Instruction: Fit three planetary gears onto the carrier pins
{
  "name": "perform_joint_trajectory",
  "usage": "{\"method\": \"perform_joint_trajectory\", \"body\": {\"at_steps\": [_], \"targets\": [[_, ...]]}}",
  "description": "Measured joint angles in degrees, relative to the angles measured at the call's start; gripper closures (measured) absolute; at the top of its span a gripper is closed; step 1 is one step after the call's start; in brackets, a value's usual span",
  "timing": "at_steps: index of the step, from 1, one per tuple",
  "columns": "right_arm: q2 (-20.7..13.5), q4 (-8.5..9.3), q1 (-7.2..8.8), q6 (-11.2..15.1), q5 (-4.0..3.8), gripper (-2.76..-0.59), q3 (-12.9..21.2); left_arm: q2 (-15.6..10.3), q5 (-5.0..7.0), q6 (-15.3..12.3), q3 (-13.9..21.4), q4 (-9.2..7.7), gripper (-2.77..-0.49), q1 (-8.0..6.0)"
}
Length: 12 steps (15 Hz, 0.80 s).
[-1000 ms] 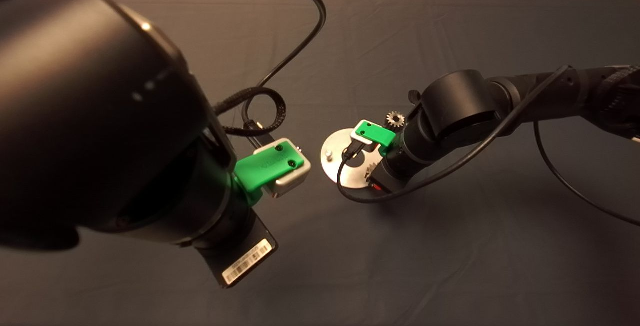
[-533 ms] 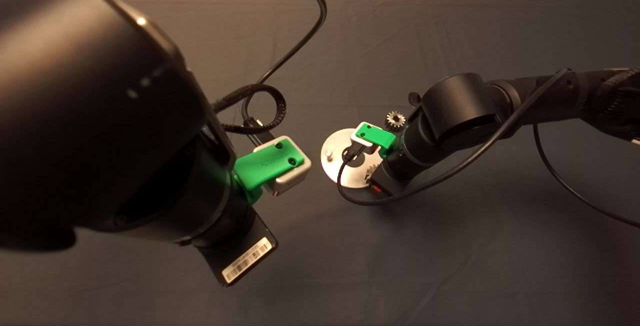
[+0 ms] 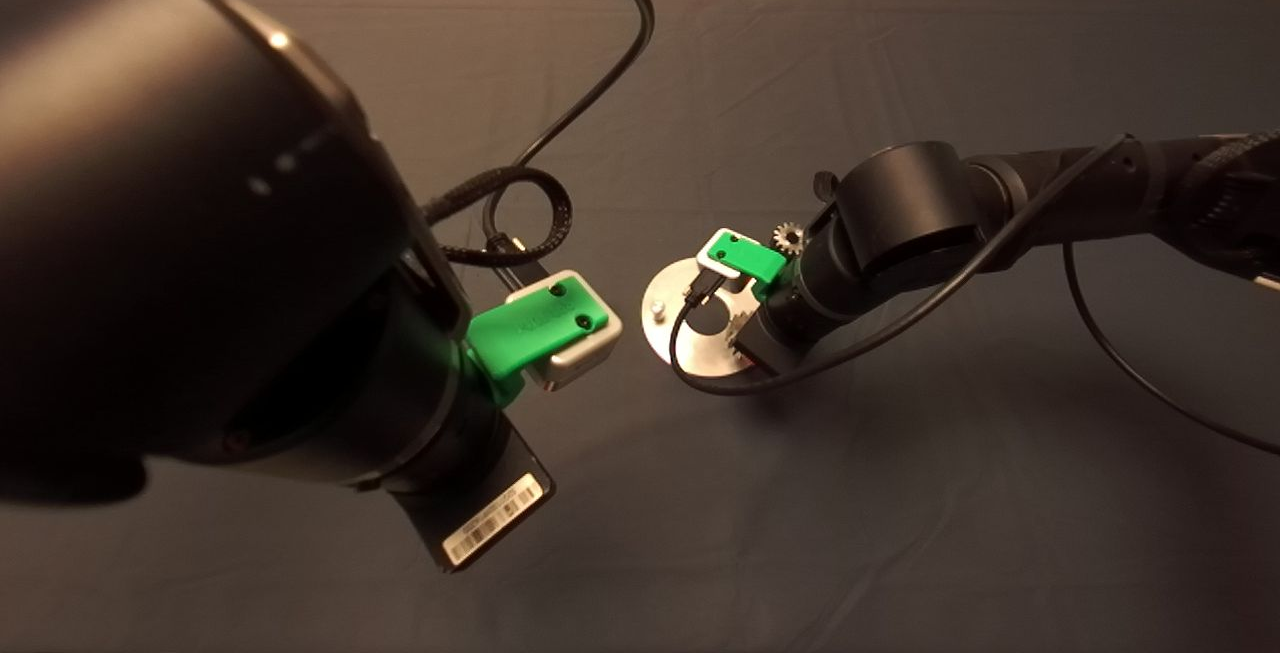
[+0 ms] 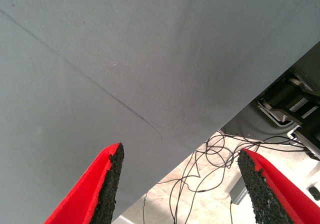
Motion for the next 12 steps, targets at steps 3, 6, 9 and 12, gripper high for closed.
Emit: {"method": "perform_joint_trajectory", "body": {"at_steps": [3, 6, 9, 12], "targets": [[0.05, -0.09, 0.00, -0.01, -0.04, -0.86, 0.00, 0.00, 0.00, 0.00, 0.00, 0.00, -1.62, -0.02], [0.05, -0.11, -0.02, -0.02, 0.00, -0.86, 0.00, 0.00, 0.00, 0.00, 0.00, 0.00, -1.62, -0.02], [0.03, -0.11, -0.41, -0.02, 0.00, -0.86, 0.02, 0.00, 0.00, 0.00, 0.00, 0.00, -1.62, -0.08], [-0.02, -0.13, -0.52, -0.02, -0.02, -0.86, 0.14, 0.00, 0.00, 0.00, 0.00, 0.00, -1.62, -0.20]]}}
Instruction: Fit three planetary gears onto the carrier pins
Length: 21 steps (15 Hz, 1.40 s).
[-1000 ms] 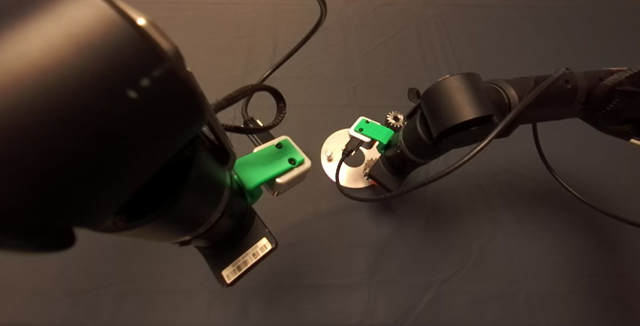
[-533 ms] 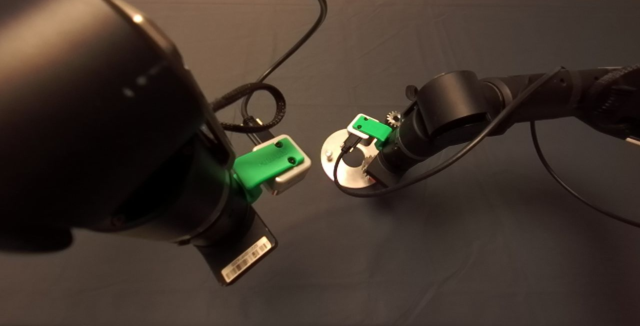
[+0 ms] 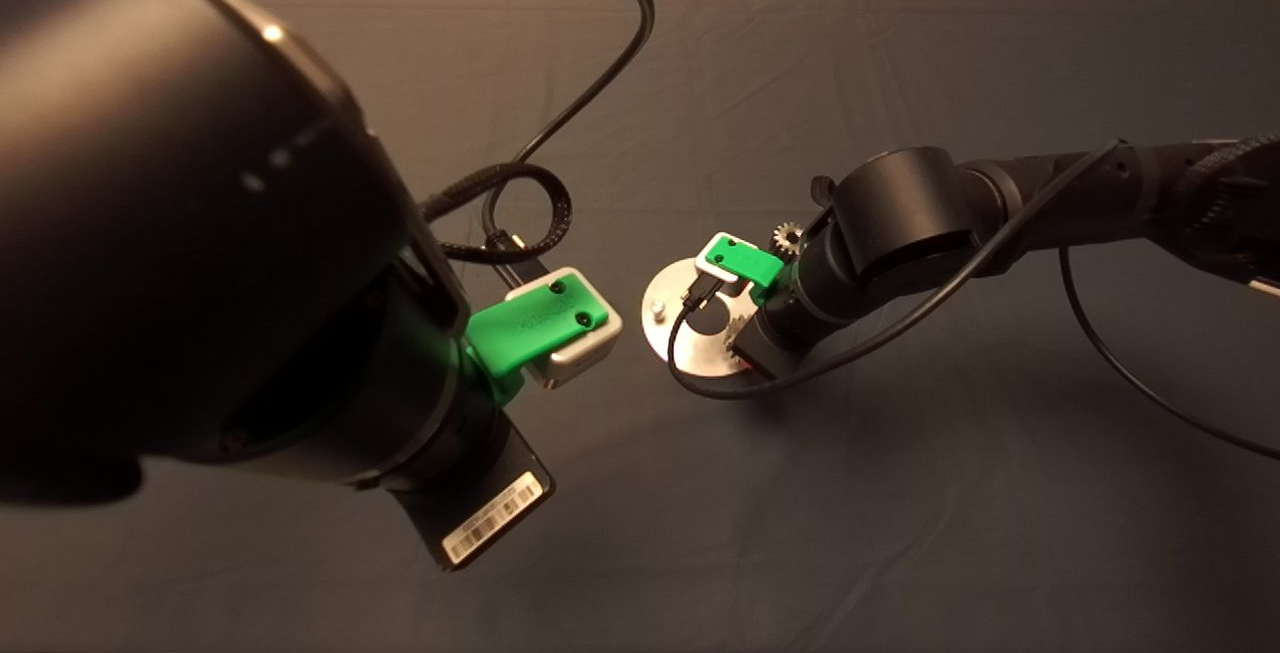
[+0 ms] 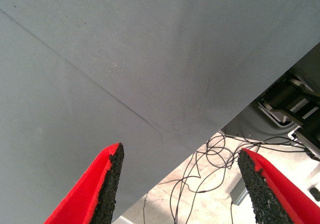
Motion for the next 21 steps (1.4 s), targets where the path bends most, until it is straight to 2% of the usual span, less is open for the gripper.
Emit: {"method": "perform_joint_trajectory", "body": {"at_steps": [4, 10, 16, 21], "targets": [[-0.26, -0.34, -0.28, 0.00, -0.27, -0.86, 0.88, 0.00, 0.00, 0.00, 0.00, 0.00, -1.62, 0.00], [-0.58, -0.67, -0.66, -0.02, -0.24, -0.86, 1.22, -0.16, 0.00, 0.00, 0.00, 0.00, -1.62, 0.00], [-0.92, -3.39, -2.86, -0.69, 0.00, -0.86, 1.32, -0.18, 0.00, 0.00, 0.00, -0.02, -1.62, -0.07], [-0.94, -4.08, -3.15, -1.51, 0.00, -0.86, 1.32, -0.18, 0.00, 0.00, 0.00, -0.02, -1.62, -0.13]]}}
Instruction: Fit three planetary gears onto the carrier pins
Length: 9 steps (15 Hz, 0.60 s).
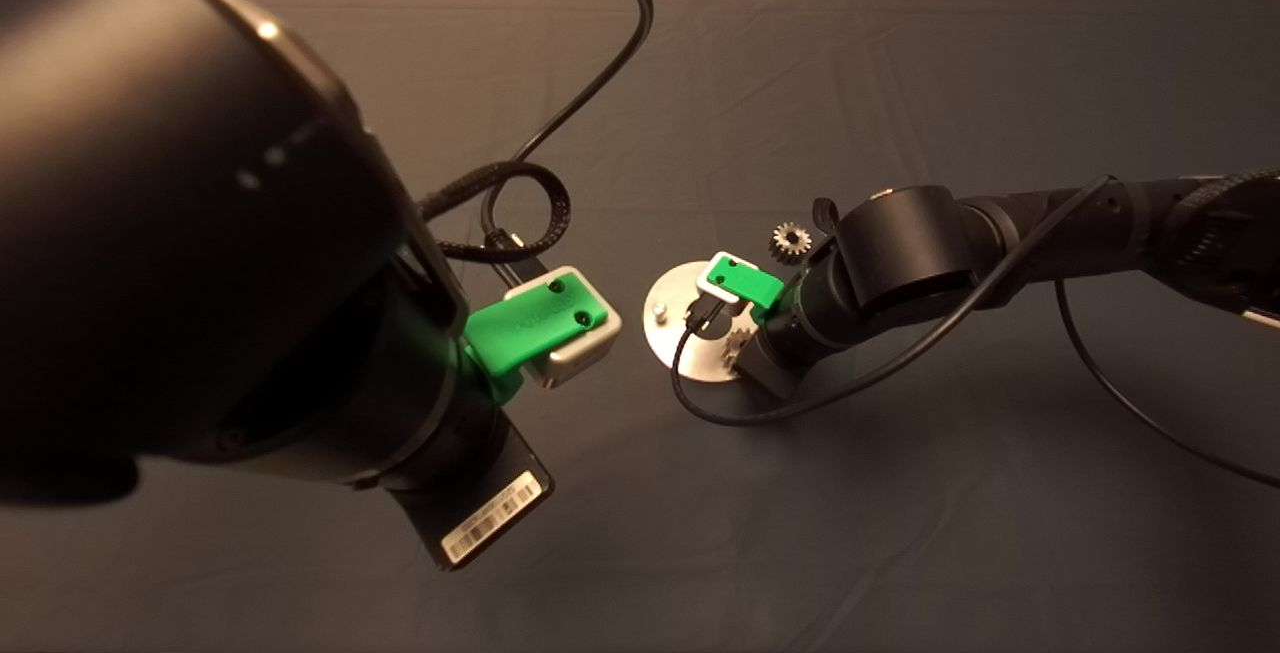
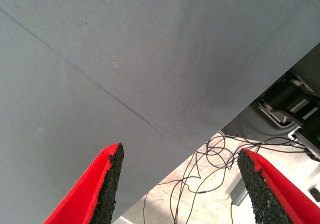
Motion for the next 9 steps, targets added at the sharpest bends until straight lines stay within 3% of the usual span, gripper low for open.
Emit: {"method": "perform_joint_trajectory", "body": {"at_steps": [9], "targets": [[0.02, -0.26, -0.44, -0.39, 0.02, -0.89, -0.35, 0.00, 0.00, 0.00, 0.00, 0.00, -1.62, -0.33]]}}
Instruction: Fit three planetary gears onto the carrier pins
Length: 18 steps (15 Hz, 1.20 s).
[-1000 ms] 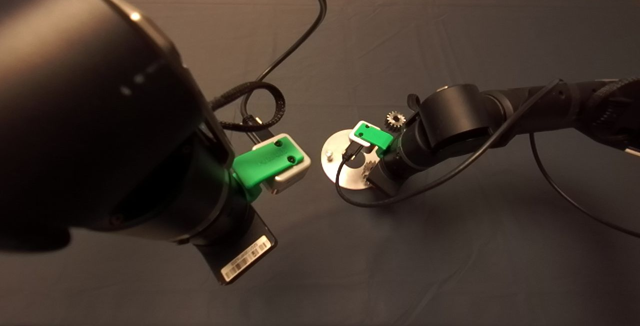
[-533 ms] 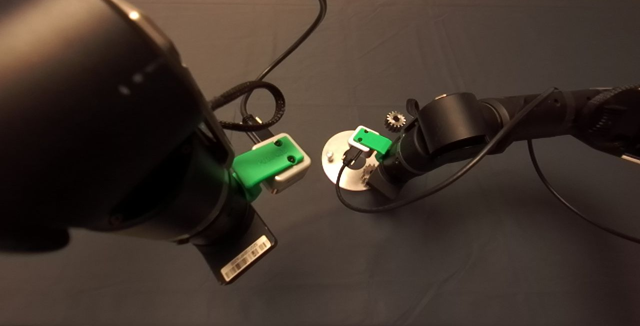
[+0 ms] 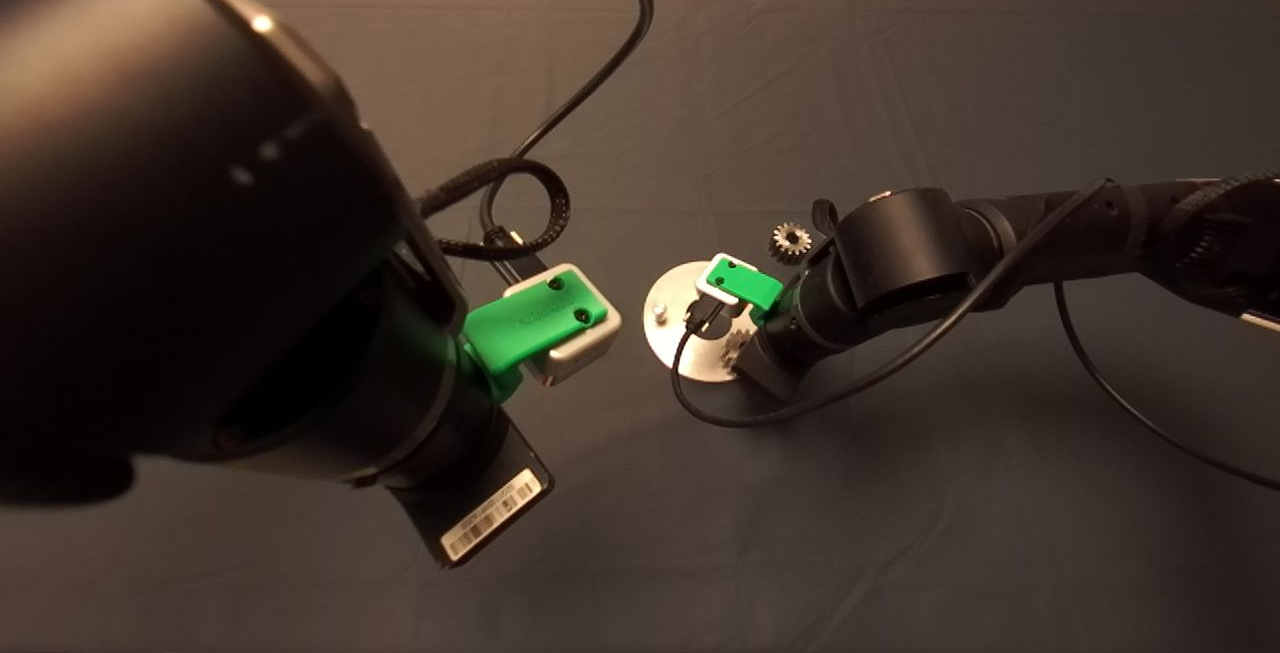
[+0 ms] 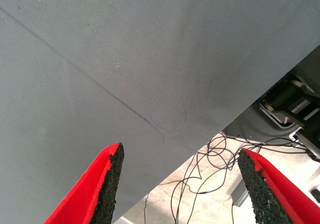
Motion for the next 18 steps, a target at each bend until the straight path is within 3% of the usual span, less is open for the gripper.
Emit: {"method": "perform_joint_trajectory", "body": {"at_steps": [13, 16, 18], "targets": [[0.00, -0.02, 0.04, -0.04, 0.04, -1.27, -0.07, 0.00, 0.00, 0.00, 0.00, 0.00, -1.62, -0.06], [0.02, 0.09, 1.16, -0.06, 0.11, -1.27, -0.49, 0.00, 0.00, 0.00, 0.00, 0.01, -1.62, -0.30], [0.20, 0.11, 2.22, -0.15, 0.17, -1.40, -0.72, 0.00, 0.00, 0.00, 0.00, 0.00, -1.62, -0.30]]}}
